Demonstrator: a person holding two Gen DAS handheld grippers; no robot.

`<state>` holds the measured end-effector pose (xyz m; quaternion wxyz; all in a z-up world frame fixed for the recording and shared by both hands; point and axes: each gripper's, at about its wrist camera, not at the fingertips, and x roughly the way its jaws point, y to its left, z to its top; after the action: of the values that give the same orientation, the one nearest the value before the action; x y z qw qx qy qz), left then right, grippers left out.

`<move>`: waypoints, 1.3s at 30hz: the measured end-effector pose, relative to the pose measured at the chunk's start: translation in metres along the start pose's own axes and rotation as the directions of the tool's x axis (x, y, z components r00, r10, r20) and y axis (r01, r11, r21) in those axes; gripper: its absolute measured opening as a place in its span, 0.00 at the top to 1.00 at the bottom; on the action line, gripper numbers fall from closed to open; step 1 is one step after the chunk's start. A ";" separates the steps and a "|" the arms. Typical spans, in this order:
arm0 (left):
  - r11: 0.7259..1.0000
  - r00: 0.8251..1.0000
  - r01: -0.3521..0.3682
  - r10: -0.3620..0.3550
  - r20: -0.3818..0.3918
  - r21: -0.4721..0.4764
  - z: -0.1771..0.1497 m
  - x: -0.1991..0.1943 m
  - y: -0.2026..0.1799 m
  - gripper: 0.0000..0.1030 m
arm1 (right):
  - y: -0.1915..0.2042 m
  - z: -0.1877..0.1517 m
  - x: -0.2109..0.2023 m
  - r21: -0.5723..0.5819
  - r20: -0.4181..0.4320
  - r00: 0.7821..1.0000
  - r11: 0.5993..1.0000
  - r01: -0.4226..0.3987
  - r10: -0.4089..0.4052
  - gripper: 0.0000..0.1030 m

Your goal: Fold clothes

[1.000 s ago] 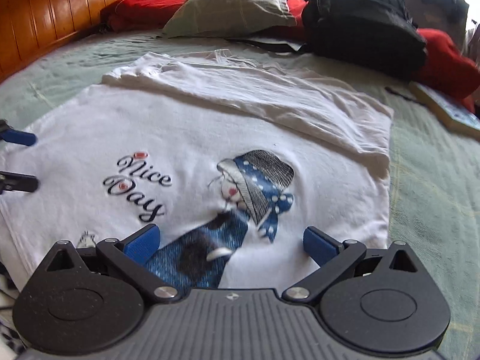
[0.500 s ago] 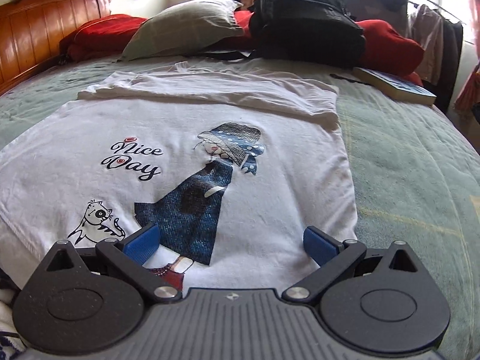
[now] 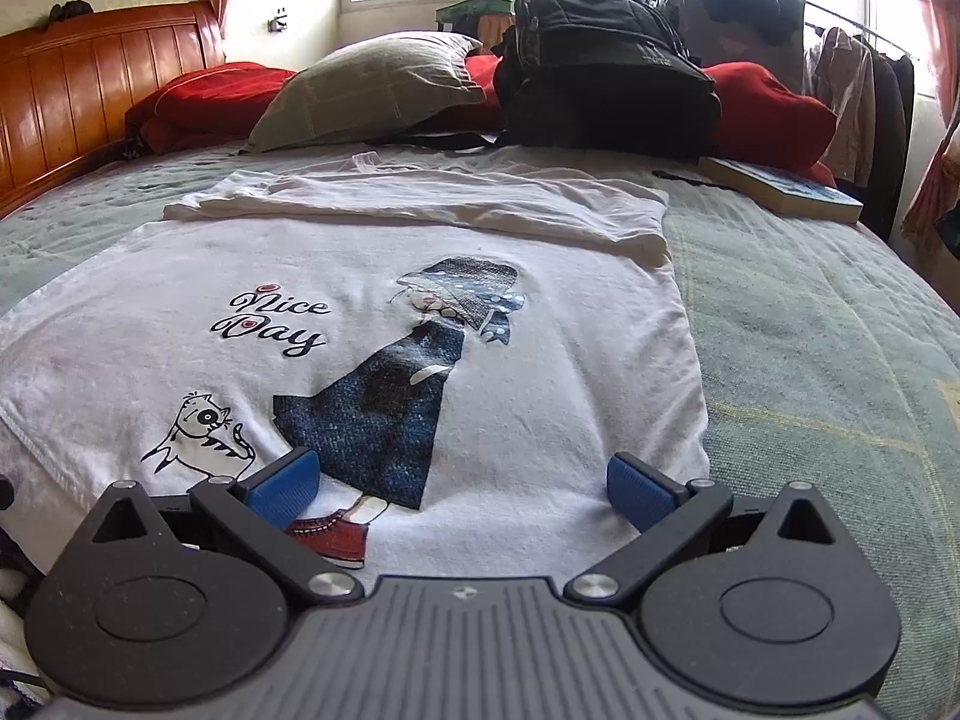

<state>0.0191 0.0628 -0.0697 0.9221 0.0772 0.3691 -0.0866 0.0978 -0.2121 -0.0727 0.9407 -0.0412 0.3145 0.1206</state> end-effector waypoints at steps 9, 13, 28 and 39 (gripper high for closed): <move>0.999 0.998 -0.004 0.006 0.062 -0.036 0.000 -0.021 -0.010 0.01 | 0.004 0.002 -0.030 -0.037 0.033 0.996 0.996 -0.083 0.085 0.00; 0.998 0.995 -0.025 0.030 0.094 -0.049 0.001 -0.028 -0.010 0.01 | 0.022 0.008 -0.036 -0.121 0.066 0.991 0.986 -0.111 0.120 0.00; 0.996 0.992 -0.027 0.037 0.123 -0.086 -0.008 -0.031 -0.015 0.01 | 0.004 -0.022 -0.057 -0.173 -0.010 0.980 0.965 -0.199 0.200 0.00; 0.993 0.989 -0.041 0.056 0.140 -0.106 -0.010 -0.038 -0.015 0.01 | -0.026 -0.013 -0.046 -0.023 -0.016 0.981 0.981 -0.193 0.193 0.00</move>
<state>-0.0180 0.0544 -0.0512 0.9508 0.0320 0.3039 -0.0501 0.0614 -0.2484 -0.0553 0.9219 -0.0227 0.3218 0.2146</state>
